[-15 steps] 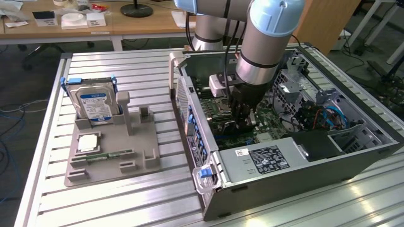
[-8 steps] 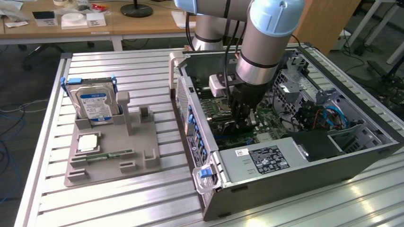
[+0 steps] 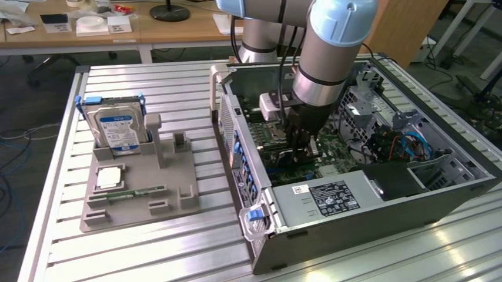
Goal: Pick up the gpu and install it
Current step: 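Insert the gpu into the slot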
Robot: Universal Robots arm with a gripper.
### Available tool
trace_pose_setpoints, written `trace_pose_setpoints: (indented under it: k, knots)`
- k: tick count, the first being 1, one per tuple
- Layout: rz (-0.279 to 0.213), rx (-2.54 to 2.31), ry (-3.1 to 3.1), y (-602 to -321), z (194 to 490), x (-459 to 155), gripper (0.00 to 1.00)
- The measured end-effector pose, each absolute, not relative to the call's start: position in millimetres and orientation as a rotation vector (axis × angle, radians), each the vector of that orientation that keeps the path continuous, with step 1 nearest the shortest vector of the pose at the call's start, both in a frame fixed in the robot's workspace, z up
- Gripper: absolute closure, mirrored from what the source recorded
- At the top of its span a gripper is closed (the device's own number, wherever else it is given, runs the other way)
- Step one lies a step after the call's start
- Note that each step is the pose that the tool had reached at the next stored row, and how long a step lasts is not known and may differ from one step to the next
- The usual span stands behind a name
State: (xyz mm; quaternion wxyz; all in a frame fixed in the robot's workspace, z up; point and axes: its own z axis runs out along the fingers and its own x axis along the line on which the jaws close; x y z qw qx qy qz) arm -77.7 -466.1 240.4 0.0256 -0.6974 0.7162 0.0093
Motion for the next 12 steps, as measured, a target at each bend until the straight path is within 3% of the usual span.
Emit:
trace_pose_setpoints:
  k: [12]
  knots:
    - [0.027, -2.153, 2.218, -460.9, 242.0, -77.7, 0.60]
